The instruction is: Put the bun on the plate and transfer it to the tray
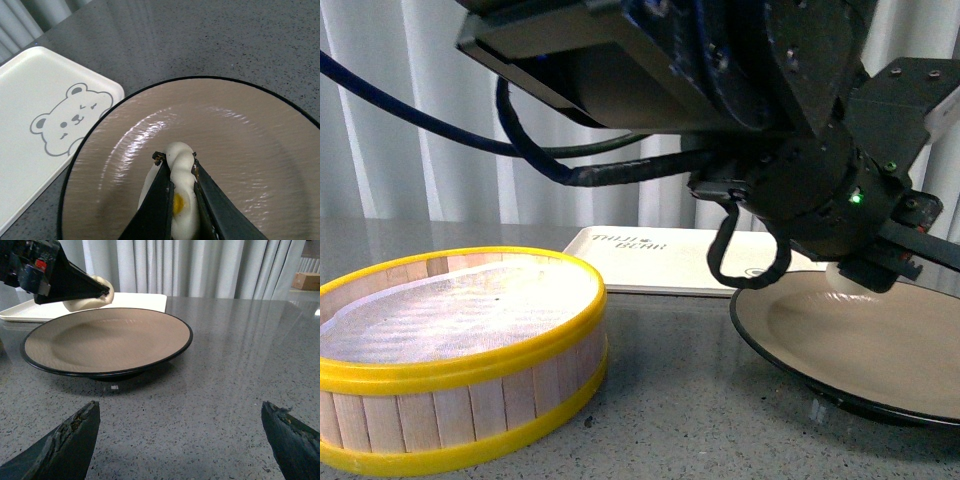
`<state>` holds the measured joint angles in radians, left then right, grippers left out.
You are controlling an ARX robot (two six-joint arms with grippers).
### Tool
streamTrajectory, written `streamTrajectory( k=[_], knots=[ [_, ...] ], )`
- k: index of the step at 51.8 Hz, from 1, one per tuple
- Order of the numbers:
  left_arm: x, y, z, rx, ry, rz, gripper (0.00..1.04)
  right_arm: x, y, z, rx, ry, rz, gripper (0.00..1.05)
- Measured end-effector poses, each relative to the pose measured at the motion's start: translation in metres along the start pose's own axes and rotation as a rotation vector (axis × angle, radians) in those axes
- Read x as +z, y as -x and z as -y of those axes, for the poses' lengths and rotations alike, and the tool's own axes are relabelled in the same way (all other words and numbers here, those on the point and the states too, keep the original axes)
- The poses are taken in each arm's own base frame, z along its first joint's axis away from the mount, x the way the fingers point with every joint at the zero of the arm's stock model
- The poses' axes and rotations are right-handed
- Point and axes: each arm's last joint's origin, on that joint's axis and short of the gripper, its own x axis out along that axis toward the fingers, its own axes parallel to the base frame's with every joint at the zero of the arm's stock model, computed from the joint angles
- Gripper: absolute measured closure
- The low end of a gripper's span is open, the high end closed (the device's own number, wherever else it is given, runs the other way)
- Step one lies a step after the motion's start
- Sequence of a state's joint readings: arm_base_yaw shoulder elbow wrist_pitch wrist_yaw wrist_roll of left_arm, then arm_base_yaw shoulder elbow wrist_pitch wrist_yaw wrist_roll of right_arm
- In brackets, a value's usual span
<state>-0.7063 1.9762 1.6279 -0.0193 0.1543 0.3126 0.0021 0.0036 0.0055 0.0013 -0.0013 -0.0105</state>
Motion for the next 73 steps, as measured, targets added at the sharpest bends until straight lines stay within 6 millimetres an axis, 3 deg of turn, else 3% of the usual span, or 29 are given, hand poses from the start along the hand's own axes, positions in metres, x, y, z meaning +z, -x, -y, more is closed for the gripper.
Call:
streamTrajectory(
  k=[32,45,57,60,63,73],
  knots=[
    [-0.021,-0.043,0.016,0.02,0.071,-0.117,0.98,0.0,0.0,0.0,0.0,0.0,0.0,0.08],
    [-0.017,-0.044,0.017,0.02,0.091,-0.111,0.64,0.0,0.0,0.0,0.0,0.0,0.0,0.08],
    [-0.014,-0.044,0.016,0.03,0.111,-0.089,0.19,0.0,0.0,0.0,0.0,0.0,0.0,0.08],
    [-0.013,-0.043,0.016,0.031,0.118,-0.085,0.12,0.0,0.0,0.0,0.0,0.0,0.0,0.08],
    [-0.012,-0.042,0.014,0.035,0.122,-0.08,0.06,0.0,0.0,0.0,0.0,0.0,0.0,0.08],
    [0.005,-0.024,-0.002,0.075,0.162,-0.012,0.07,0.0,0.0,0.0,0.0,0.0,0.0,0.08]
  ],
)
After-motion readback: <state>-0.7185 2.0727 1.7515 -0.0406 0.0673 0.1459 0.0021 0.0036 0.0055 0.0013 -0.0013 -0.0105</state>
